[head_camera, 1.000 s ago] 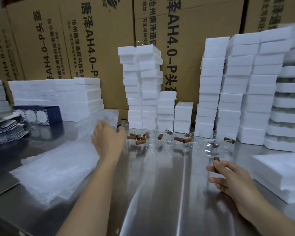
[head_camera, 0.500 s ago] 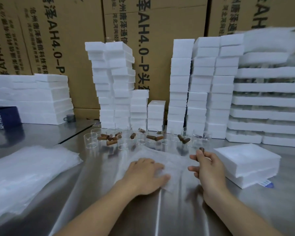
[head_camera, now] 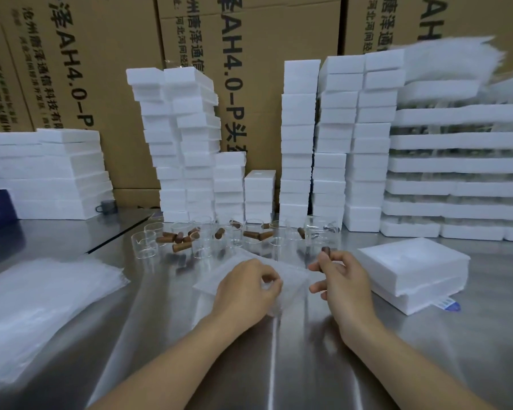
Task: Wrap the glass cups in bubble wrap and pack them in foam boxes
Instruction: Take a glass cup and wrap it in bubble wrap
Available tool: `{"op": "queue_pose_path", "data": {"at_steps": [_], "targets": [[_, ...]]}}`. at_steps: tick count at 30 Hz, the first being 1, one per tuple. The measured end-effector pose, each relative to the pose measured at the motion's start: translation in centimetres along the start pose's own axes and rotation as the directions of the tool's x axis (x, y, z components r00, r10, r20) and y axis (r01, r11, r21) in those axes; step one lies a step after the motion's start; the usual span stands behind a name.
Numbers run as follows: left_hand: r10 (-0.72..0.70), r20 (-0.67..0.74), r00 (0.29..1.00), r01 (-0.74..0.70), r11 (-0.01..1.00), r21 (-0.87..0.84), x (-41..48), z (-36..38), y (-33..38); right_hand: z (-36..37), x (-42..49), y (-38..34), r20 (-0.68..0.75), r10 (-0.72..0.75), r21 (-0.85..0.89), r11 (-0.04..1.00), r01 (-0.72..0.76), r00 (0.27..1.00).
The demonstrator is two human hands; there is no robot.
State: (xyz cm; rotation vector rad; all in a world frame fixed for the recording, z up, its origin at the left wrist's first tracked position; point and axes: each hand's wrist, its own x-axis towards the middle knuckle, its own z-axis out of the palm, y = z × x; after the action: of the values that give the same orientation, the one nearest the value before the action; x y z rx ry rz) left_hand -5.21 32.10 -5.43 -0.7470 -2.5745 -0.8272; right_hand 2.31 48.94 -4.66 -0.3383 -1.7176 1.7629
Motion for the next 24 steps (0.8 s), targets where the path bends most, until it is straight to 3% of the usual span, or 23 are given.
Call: {"op": "queue_pose_path", "data": {"at_steps": [3, 6, 10, 13, 16, 19, 21, 24], "targets": [[-0.168, -0.075, 0.983, 0.141, 0.950, -0.278, 0.7, -0.3, -0.6, 0.2, -0.2, 0.2, 0.072, -0.021, -0.035, 0.999, 0.024, 0.997], [-0.273, -0.134, 0.953, 0.176, 0.854, -0.490, 1.3, -0.8, -1.0, 0.5, -0.7, 0.2, 0.162, -0.045, -0.059, 0.997, 0.055, 0.986], [-0.379, -0.207, 0.902, 0.140, 0.710, -0.690, 1.4, -1.5, -0.7, 0.9, -1.4, 0.1, 0.276, -0.097, -0.131, 0.982, 0.138, 0.956], [-0.365, -0.327, 0.872, 0.021, 0.694, -0.720, 1.1, -2.1, -0.1, 1.1, -1.8, 0.3, 0.329, -0.083, -0.196, 0.968, 0.154, 0.941], [-0.213, -0.416, 0.884, -0.111, 0.768, -0.630, 0.5, -2.5, 0.7, 1.1, -2.0, 0.3, 0.362, -0.054, -0.242, 0.959, 0.150, 0.931], [0.150, -0.434, 0.888, -0.322, 0.878, -0.355, -0.4, -2.3, 1.8, 1.1, -1.8, 0.2, 0.373, -0.027, -0.220, 0.969, 0.116, 0.927], [0.353, -0.433, 0.830, -0.461, 0.870, -0.174, -1.2, -1.8, 2.8, 0.9, -1.5, 0.2, 0.355, -0.002, -0.204, 0.976, 0.079, 0.935], [0.479, -0.415, 0.773, -0.554, 0.830, -0.073, -2.1, -1.4, 4.3, 0.7, -1.3, -0.2, 0.303, 0.060, -0.144, 0.989, -0.017, 0.951]]}}
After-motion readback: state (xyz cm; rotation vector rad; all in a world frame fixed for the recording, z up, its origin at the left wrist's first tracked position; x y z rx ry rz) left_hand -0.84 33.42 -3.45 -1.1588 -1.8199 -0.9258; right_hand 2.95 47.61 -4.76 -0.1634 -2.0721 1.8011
